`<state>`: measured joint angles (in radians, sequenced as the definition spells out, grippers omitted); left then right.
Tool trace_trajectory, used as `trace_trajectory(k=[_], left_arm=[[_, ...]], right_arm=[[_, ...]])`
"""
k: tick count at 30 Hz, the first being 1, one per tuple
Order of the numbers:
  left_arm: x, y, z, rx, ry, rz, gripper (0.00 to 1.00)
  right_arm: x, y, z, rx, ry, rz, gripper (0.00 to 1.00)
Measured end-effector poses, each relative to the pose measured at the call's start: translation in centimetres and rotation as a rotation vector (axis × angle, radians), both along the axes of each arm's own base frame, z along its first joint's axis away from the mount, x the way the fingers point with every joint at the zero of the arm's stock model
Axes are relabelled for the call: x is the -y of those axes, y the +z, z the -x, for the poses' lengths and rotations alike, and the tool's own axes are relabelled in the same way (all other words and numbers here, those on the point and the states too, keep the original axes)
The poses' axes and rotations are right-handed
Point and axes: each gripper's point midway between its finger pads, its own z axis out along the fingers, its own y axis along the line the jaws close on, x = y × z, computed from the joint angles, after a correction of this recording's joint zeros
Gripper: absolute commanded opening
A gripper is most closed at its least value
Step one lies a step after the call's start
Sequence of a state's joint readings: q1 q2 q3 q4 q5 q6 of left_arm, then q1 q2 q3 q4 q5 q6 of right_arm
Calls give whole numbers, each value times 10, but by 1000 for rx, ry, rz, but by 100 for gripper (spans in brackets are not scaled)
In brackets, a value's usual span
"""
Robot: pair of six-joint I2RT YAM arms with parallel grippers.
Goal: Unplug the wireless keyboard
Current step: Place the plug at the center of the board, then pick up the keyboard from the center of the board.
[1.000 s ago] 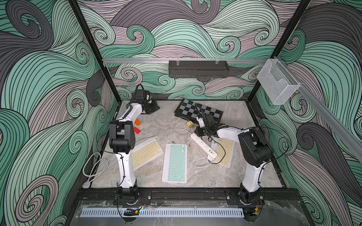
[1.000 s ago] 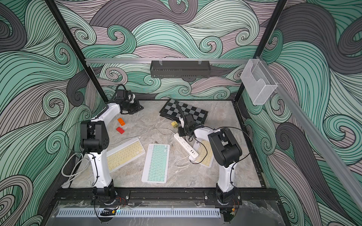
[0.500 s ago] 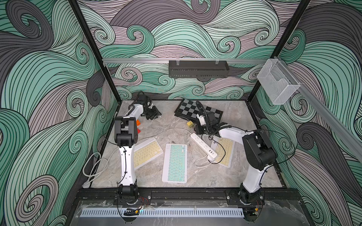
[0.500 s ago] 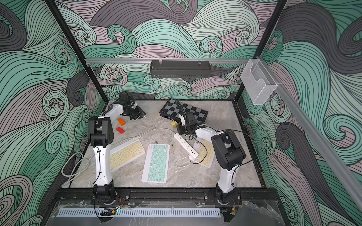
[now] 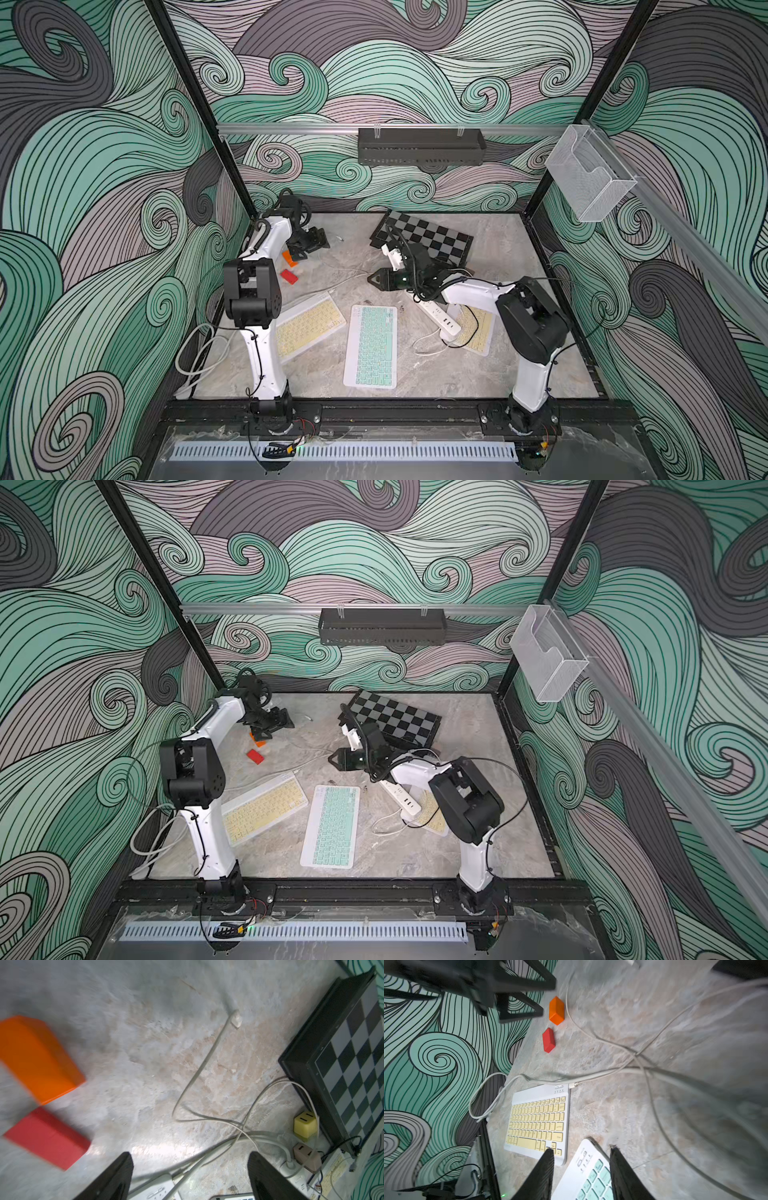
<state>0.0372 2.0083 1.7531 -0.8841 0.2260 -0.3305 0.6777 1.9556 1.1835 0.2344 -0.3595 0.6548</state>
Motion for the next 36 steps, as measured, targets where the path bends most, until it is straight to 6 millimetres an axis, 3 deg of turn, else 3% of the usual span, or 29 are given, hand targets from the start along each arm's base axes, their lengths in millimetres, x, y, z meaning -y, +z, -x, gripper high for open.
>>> trace_trajectory(k=[2, 5, 9, 13, 17, 29, 36], left_arm=[[-11, 12, 18, 30, 34, -26, 81], [-18, 16, 55, 42, 82, -27, 80], [-10, 3, 96, 22, 103, 16, 78], [-1, -15, 115, -16, 102, 66, 76], [4, -24, 123, -38, 95, 92, 76], [12, -11, 118, 14, 75, 136, 75], [13, -10, 117, 21, 71, 142, 74]], right_arm=[[-14, -18, -2, -72, -21, -14, 39], [-30, -38, -6, -160, -57, -32, 39], [-41, -55, -9, -238, -98, -49, 40], [-50, -67, -18, -280, -138, -65, 40], [-61, -70, -32, -302, -181, -96, 36], [-70, -74, -60, -395, -354, -145, 30], [-70, -81, -61, -452, -407, -144, 10]])
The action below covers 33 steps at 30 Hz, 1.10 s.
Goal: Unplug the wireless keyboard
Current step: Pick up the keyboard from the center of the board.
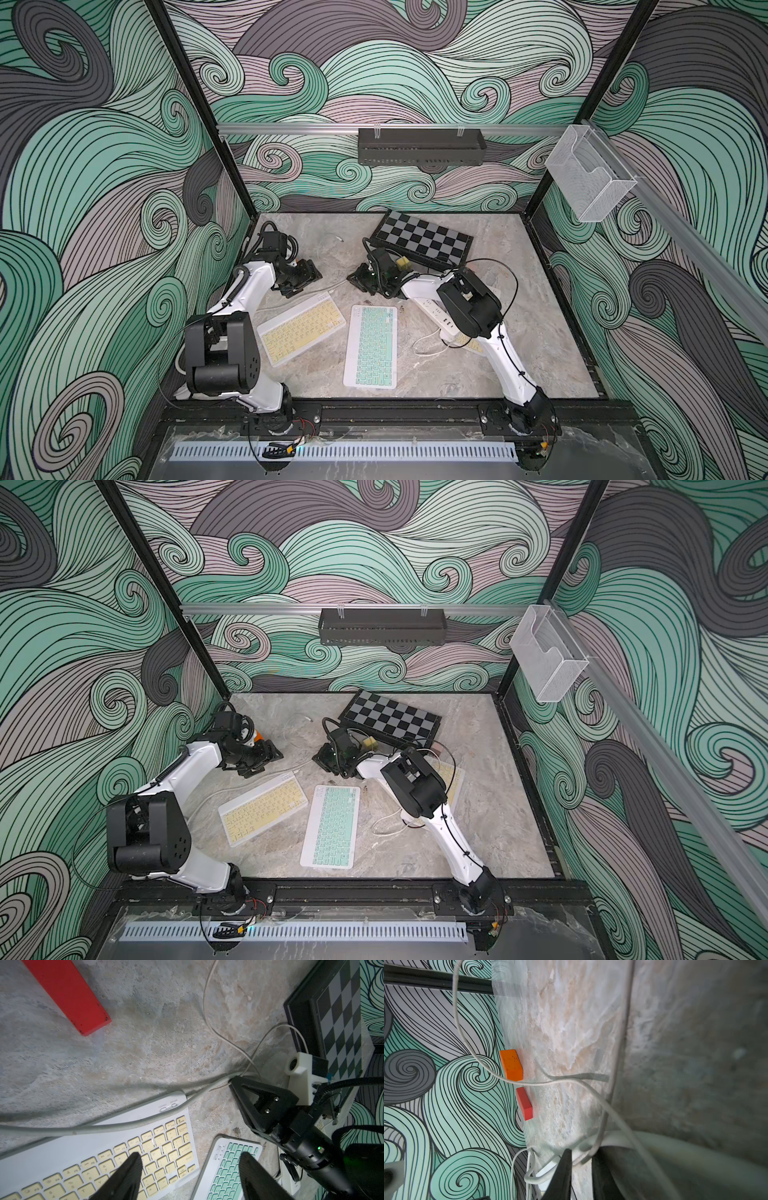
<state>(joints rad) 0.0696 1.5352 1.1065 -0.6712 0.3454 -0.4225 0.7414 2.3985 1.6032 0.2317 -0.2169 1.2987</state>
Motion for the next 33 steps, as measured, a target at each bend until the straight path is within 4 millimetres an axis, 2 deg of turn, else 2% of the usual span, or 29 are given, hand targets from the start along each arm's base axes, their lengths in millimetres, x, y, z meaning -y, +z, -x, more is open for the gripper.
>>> trace_trajectory(k=[3, 11, 17, 21, 25, 29, 33], left_arm=[[0, 0, 0, 0, 0, 0, 74], [1, 0, 0, 2, -6, 5, 74], [6, 1, 2, 8, -43, 20, 71], [12, -3, 9, -2, -82, 28, 71], [25, -6, 11, -17, -150, 40, 68], [48, -21, 5, -53, -261, 63, 68], [67, -33, -9, -71, -372, 126, 69]], right_arm=[[-1, -3, -1, -8, -9, -5, 0], [-2, -1, -1, 26, 19, 6, 0], [1, 5, 2, 124, 119, 14, 0], [8, 24, 7, 194, 198, 6, 0], [17, 56, 7, 281, 252, -13, 0], [27, 85, 0, 353, 285, -52, 0], [37, 97, -6, 382, 324, -106, 0]])
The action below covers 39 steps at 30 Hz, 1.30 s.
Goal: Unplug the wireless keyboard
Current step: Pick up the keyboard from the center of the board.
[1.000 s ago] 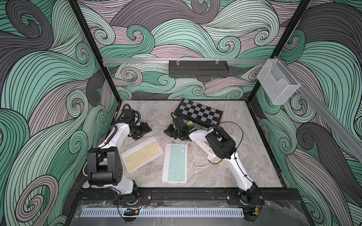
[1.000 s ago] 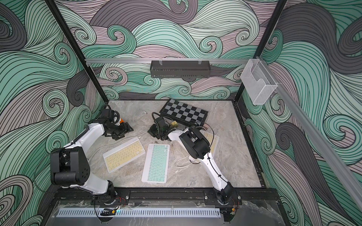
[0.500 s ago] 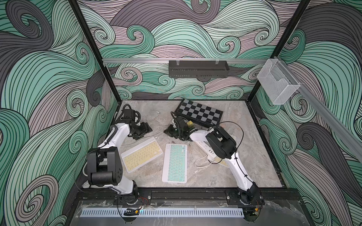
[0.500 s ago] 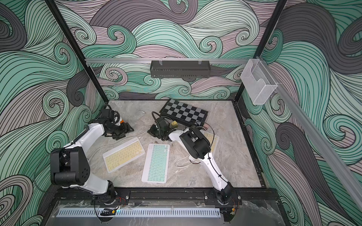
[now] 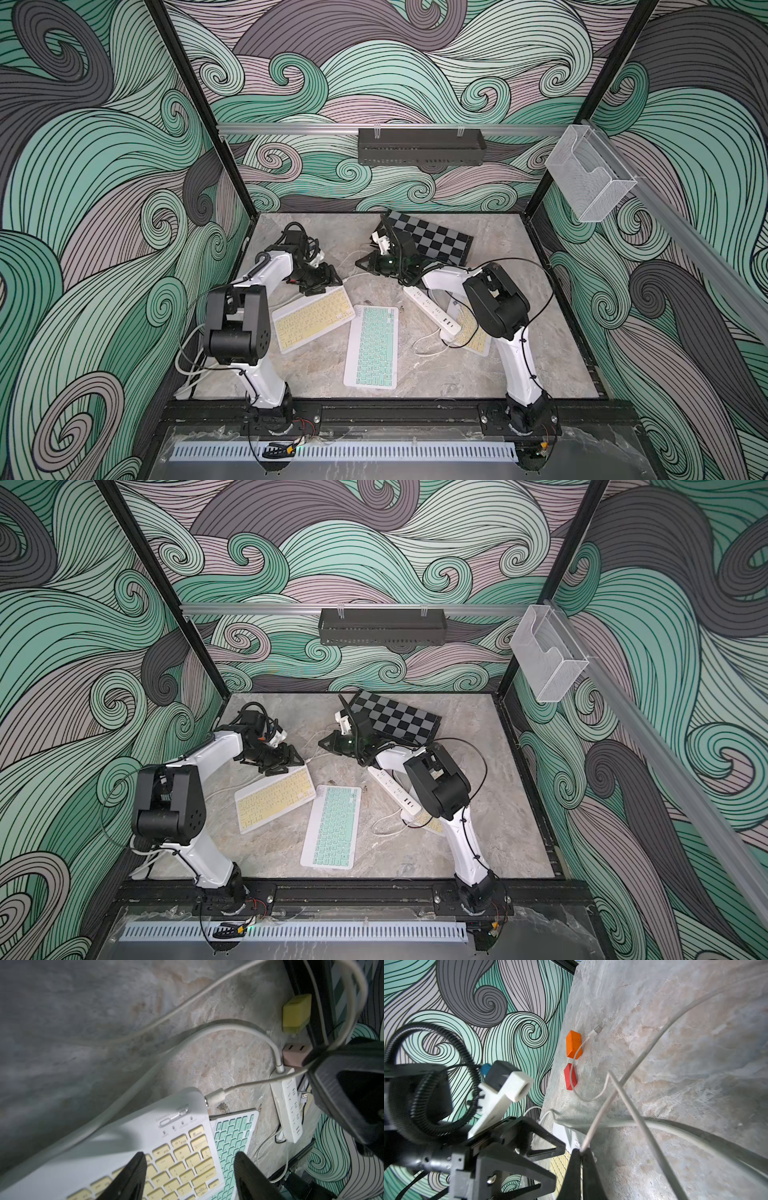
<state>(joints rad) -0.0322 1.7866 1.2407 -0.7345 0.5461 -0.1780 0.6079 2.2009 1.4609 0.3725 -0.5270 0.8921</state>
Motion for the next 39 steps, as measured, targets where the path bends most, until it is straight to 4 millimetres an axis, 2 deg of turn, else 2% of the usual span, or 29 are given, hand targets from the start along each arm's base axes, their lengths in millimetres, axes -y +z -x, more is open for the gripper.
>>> trace_trajectory(k=[3, 9, 15, 19, 24, 29, 33, 39], left_arm=[[10, 3, -14, 23, -83, 51, 70], [30, 30, -37, 170, -279, 171, 70], [35, 14, -30, 182, -375, 211, 72], [35, 11, -28, 192, -396, 208, 72], [41, 10, -28, 206, -426, 255, 57], [37, 13, -21, 207, -446, 299, 31], [30, 17, -18, 199, -432, 330, 23], [27, 19, -14, 184, -418, 366, 13]], right_arm=[[10, 7, -5, 1, 36, -43, 0], [18, 29, -15, 28, 131, -134, 0], [10, 54, -11, 67, 217, -196, 0], [7, 58, -5, 61, 244, -211, 0], [7, 56, -5, 50, 248, -214, 0], [8, 46, -10, 25, 239, -212, 0], [9, 38, -14, 7, 230, -211, 0], [11, 39, -18, 9, 221, -216, 0]])
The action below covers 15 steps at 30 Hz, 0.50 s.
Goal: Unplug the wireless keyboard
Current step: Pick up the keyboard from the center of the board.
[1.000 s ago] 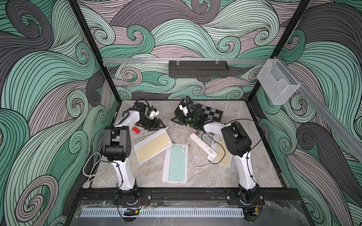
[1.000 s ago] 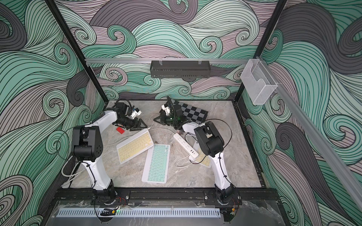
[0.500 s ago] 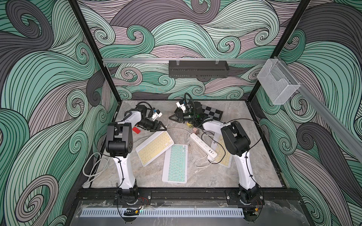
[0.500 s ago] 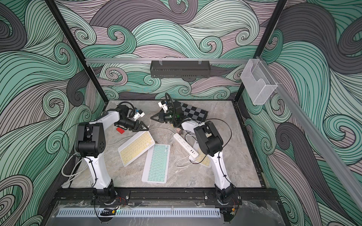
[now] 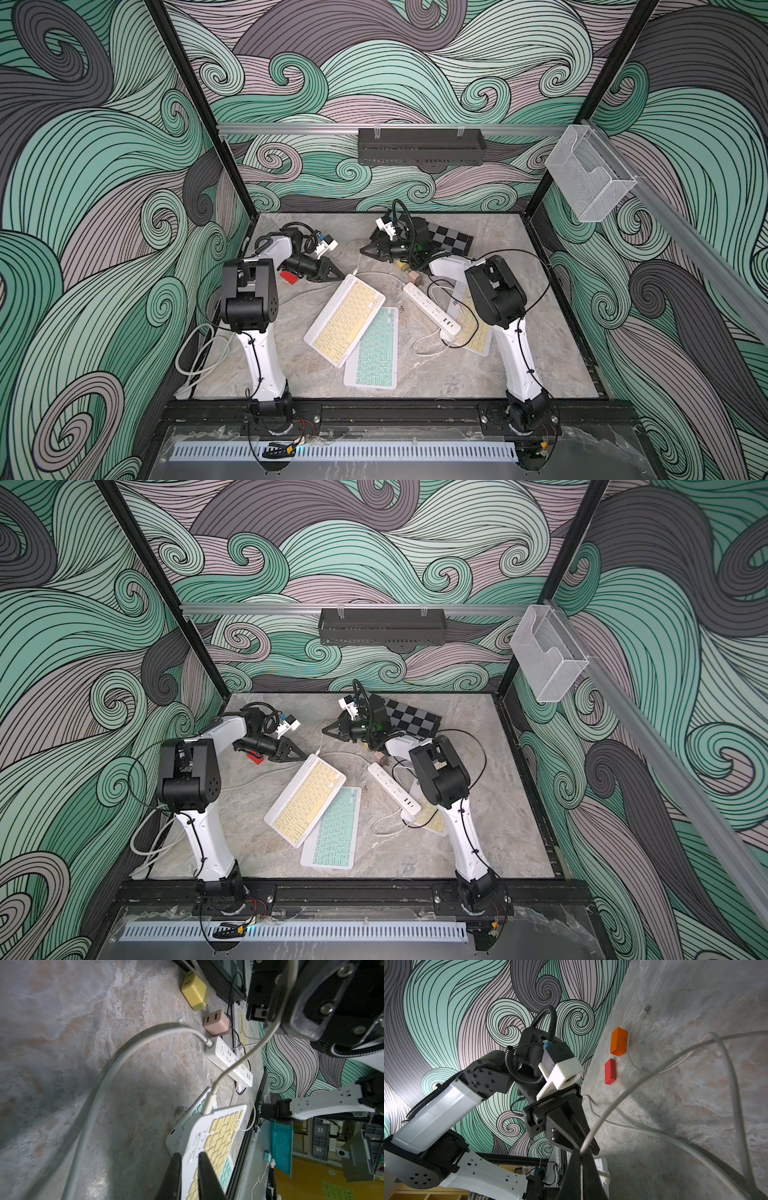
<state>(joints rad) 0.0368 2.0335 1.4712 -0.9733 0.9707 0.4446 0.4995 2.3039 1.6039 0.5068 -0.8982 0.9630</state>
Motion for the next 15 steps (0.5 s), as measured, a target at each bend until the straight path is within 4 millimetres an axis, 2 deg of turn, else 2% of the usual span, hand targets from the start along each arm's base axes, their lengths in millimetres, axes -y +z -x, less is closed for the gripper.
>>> trace_trajectory(k=[1, 6, 8, 13, 15], left_arm=[[1, 1, 0, -2, 0, 7, 14], [3, 3, 1, 5, -5, 26, 52], [3, 3, 1, -2, -6, 32, 59], [5, -10, 2, -36, -8, 34, 63], [4, -15, 1, -43, -8, 29, 59]], right_arm=[[0, 0, 0, 0, -2, -1, 0], [0, -2, -2, -8, -8, -6, 0], [0, -3, -3, -13, -9, -7, 0], [-2, 0, -5, -15, -10, -16, 0], [-2, 2, -6, -11, -10, -21, 0]])
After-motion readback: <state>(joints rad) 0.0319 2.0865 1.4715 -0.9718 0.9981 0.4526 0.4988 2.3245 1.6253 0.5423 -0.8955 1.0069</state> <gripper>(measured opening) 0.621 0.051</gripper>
